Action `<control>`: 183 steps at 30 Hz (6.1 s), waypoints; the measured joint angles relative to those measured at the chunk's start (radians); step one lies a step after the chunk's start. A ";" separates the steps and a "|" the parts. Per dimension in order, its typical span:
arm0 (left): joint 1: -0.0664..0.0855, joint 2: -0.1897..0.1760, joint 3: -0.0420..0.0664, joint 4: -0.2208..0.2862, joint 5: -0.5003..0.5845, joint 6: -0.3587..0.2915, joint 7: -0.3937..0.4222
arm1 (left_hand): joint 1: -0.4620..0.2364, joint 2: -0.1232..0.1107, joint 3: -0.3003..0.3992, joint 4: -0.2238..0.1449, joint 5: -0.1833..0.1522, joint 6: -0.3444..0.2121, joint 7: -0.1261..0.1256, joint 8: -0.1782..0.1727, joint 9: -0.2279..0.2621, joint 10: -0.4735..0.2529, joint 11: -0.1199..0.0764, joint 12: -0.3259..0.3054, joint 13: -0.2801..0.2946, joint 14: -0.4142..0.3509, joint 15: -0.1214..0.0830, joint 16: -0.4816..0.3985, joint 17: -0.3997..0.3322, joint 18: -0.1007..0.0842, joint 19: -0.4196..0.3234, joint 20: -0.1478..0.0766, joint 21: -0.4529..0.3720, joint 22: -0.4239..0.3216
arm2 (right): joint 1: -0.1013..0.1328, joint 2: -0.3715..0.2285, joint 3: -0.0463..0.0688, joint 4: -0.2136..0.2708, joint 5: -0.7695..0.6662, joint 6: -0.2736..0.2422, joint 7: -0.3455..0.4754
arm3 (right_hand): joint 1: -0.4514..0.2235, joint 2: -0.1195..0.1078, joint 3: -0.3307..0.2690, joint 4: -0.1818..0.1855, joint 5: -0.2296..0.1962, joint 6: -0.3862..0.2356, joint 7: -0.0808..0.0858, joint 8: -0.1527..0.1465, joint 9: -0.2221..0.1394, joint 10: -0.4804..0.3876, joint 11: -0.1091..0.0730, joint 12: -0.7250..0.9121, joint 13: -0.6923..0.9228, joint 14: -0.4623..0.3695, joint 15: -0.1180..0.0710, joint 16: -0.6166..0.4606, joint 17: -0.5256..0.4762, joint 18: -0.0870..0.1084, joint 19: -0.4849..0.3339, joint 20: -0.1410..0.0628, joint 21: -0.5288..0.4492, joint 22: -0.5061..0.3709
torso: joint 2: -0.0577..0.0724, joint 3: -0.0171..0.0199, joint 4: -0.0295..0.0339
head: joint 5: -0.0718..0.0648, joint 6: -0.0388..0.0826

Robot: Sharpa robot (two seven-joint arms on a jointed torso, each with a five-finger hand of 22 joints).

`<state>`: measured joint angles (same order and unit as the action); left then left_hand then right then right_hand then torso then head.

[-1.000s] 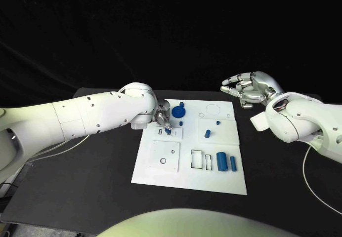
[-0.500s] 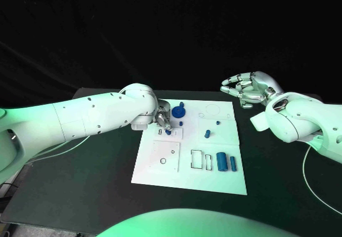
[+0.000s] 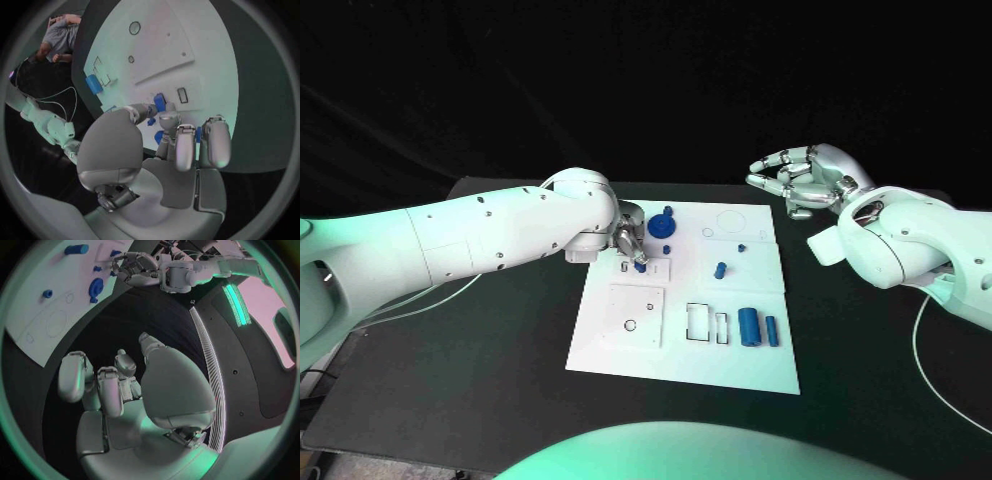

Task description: Assemble the parts on the task board

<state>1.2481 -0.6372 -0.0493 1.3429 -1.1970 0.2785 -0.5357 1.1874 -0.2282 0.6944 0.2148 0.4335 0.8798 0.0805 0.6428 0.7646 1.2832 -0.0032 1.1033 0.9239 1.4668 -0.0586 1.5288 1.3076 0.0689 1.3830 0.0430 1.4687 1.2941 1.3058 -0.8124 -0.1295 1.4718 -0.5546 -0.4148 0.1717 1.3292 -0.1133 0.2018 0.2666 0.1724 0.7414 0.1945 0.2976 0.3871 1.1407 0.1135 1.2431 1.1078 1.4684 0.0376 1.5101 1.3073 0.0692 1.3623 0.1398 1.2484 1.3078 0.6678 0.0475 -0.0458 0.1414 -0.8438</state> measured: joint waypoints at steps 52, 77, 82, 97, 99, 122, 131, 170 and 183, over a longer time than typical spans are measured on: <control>-0.001 0.017 -0.002 -0.028 0.053 -0.001 -0.025 | -0.079 0.001 0.026 -0.057 -0.010 0.014 -0.028 -0.001 0.060 0.021 -0.016 -0.017 -0.030 0.000 -0.015 0.000 0.000 0.000 0.007 -0.007 0.000 0.003 | -0.001 -0.004 0.000 0.001 0.001 0.001 0.001 | 0.000 0.000 0.000 0.000 0.000 0.000 0.000 0.004 -0.001 -0.003 -0.003 0.000 -0.007 0.000 0.000 -0.006 0.000 0.000 0.000 0.000 -0.009 0.000 | 0.000 0.0005 -0.0008 | -0.009 -0.004; -0.004 0.020 -0.003 -0.045 0.079 -0.010 -0.036 | -0.154 -0.010 -0.178 0.075 -0.027 0.048 -0.034 -0.042 0.061 0.022 -0.018 -0.017 -0.027 0.000 -0.015 0.000 0.000 0.000 0.018 -0.011 -0.004 0.012 | -0.001 -0.009 0.000 0.004 0.001 0.002 0.002 | -0.007 0.007 -0.010 0.015 0.000 0.000 0.000 0.008 -0.004 -0.010 -0.003 0.000 -0.017 0.000 0.000 -0.009 0.000 0.000 -0.007 0.000 -0.023 0.000 | 0.000 0.0004 -0.0002 | -0.010 -0.003; -0.005 0.011 0.001 -0.038 0.082 -0.015 -0.036 | -0.158 -0.006 -0.187 0.079 -0.027 0.048 -0.034 -0.048 0.062 0.022 -0.018 -0.017 -0.027 0.000 -0.015 0.000 0.000 0.000 0.018 -0.011 -0.004 0.012 | -0.001 -0.010 0.000 0.004 0.001 0.002 0.002 | -0.007 0.007 -0.010 0.015 0.000 0.000 0.000 0.008 -0.004 -0.010 -0.003 0.000 -0.018 0.000 0.000 -0.009 0.000 0.000 -0.014 0.000 -0.029 0.000 | -0.001 0.0004 -0.0005 | -0.009 -0.001; 0.025 -0.042 0.065 0.011 0.114 -0.052 -0.031 | -0.153 0.008 -0.233 0.075 -0.027 0.008 -0.009 -0.092 0.052 -0.010 0.002 -0.021 -0.041 -0.001 -0.013 -0.004 0.000 0.000 0.009 -0.002 -0.019 -0.019 | -0.001 -0.012 0.000 0.002 0.002 0.002 0.002 | -0.016 0.005 -0.014 0.019 0.000 0.000 0.000 0.008 -0.005 -0.010 -0.003 0.000 -0.019 0.000 0.000 -0.013 0.000 0.000 -0.014 0.000 -0.029 0.000 | -0.001 0.0004 0.0006 | -0.016 0.012; 0.034 -0.045 0.069 0.004 0.115 -0.059 -0.028 | -0.144 0.012 -0.239 0.073 -0.027 0.005 -0.006 -0.103 0.045 -0.020 0.004 -0.025 -0.046 0.000 -0.007 -0.004 0.000 0.000 -0.003 0.002 -0.028 -0.030 | -0.001 -0.012 0.000 0.002 0.002 0.002 0.002 | -0.016 0.005 -0.014 0.019 0.000 0.000 0.000 0.008 -0.005 -0.010 -0.003 0.000 -0.019 0.000 0.000 -0.013 0.000 0.000 -0.014 0.000 -0.029 0.000 | -0.001 0.0004 0.0010 | -0.017 0.014; 0.051 0.041 0.052 -0.272 0.051 -0.037 0.058 | -0.072 0.004 -0.299 0.078 -0.027 -0.051 0.044 -0.241 -0.079 -0.181 0.048 -0.207 -0.260 0.000 0.029 -0.036 0.000 0.000 -0.049 0.037 -0.074 -0.096 | -0.002 -0.011 0.000 -0.005 0.002 0.002 0.002 | -0.016 0.005 -0.014 0.019 0.000 0.000 0.000 0.008 -0.005 -0.010 -0.003 0.000 -0.019 0.000 0.000 -0.013 0.000 0.000 -0.014 0.000 -0.029 0.000 | 0.002 -0.0013 -0.0008 | -0.016 0.034; 0.048 0.072 0.038 -0.317 0.044 0.004 0.069 | -0.098 0.029 -0.355 0.079 -0.137 -0.022 0.035 -0.224 -0.092 -0.172 0.039 -0.192 -0.255 0.000 0.029 -0.036 0.000 0.000 -0.039 0.033 -0.066 -0.082 | -0.005 -0.010 0.000 -0.006 0.002 0.002 0.002 | -0.016 0.005 -0.014 0.019 0.000 0.000 0.000 0.012 -0.006 -0.010 -0.003 0.000 -0.019 0.000 0.000 -0.013 0.000 0.000 -0.014 0.000 -0.029 0.000 | 0.002 -0.0008 -0.0013 | -0.022 0.035; 0.045 0.091 0.031 -0.354 0.076 0.110 0.051 | -0.081 0.085 -0.388 0.076 -0.179 0.020 0.012 -0.166 -0.052 -0.141 0.023 -0.163 -0.233 0.000 0.021 -0.036 0.000 0.000 -0.023 0.020 -0.058 -0.058 | -0.007 -0.006 0.000 -0.009 0.003 0.005 0.001 | -0.020 0.009 -0.014 0.019 0.004 0.000 0.000 0.012 -0.007 -0.010 -0.003 0.000 -0.018 0.000 0.000 -0.013 0.001 0.000 -0.014 0.000 -0.029 0.000 | 0.001 0.0002 -0.0001 | -0.016 0.024; 0.043 0.095 0.028 -0.358 0.095 0.115 0.051 | -0.042 0.105 -0.365 0.075 -0.179 0.018 0.011 -0.158 -0.041 -0.137 0.019 -0.163 -0.232 -0.002 0.019 -0.036 0.000 0.000 -0.023 0.020 -0.058 -0.057 | -0.008 -0.005 0.000 -0.009 0.003 0.005 0.001 | -0.020 0.009 -0.014 0.019 0.004 0.000 0.000 0.012 -0.007 -0.010 -0.003 0.000 -0.018 0.000 0.000 -0.013 0.001 0.000 -0.014 0.000 -0.029 0.000 | 0.001 0.0007 -0.0001 | -0.016 0.021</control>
<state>1.2909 -0.5425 -0.0217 0.9849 -1.1023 0.3936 -0.4849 1.1449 -0.1233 0.3289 0.2901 0.2549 0.8976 0.0911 0.4846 0.7235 1.1459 0.0162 0.9407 0.6914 1.4647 -0.0394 1.4928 1.3073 0.0690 1.3598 0.0628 1.4106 1.2374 1.2980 -0.8169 -0.1296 1.4624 -0.5516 -0.4095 0.1730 1.3093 -0.1040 0.1880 0.2856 0.1763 0.7415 0.1945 0.3093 0.3801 1.1308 0.1110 1.2431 1.0897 1.4684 0.0376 1.4969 1.3079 0.0691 1.3480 0.1397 1.2197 1.3074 0.6684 0.0481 -0.0459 0.1254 -0.8226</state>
